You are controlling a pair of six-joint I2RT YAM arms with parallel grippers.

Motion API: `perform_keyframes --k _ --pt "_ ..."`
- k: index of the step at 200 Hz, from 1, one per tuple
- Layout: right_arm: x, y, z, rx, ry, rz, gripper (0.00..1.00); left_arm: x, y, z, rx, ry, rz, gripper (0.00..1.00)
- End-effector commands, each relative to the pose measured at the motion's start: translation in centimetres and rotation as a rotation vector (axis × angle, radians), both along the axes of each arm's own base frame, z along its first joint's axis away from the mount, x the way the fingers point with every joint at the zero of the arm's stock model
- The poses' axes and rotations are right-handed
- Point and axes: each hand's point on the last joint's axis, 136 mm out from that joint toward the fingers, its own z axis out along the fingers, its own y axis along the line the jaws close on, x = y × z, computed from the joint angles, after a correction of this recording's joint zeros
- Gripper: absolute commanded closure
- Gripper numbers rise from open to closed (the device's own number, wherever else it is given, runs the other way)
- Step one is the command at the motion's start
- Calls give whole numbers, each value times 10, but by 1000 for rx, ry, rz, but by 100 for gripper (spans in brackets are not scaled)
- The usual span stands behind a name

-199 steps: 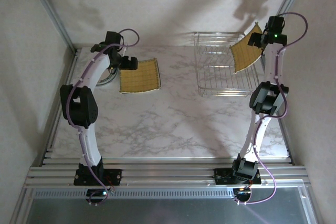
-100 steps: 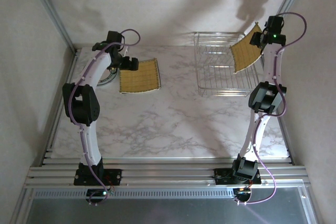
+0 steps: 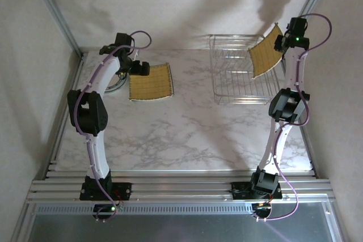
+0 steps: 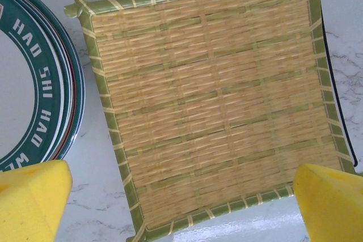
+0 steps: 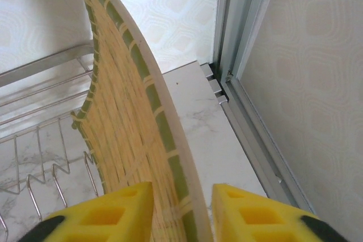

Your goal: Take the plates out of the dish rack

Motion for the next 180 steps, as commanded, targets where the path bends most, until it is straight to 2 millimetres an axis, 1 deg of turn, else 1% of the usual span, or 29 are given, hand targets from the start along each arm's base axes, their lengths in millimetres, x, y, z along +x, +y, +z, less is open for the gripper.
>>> perform_keyframes --k 1,33,45,82,102,148,180 --pt "-2 7 20 7 -34 10 75 2 -2 6 -14 -7 -9 0" --pt "-4 10 24 6 -35 14 77 1 -3 8 -18 -11 -7 0" --pt "-5 11 24 8 -35 16 82 0 -4 10 -17 -14 -9 1" --pt "-6 16 30 2 -38 23 90 -1 -3 14 -19 -26 -4 0" --pt "-8 18 34 0 -42 24 100 -2 -3 15 -23 -29 -2 0" --pt "-16 22 50 -11 -56 23 100 -5 -5 19 -30 -40 -2 0" --pt "-24 27 61 -26 -68 20 100 -10 -7 15 -28 -27 3 0"
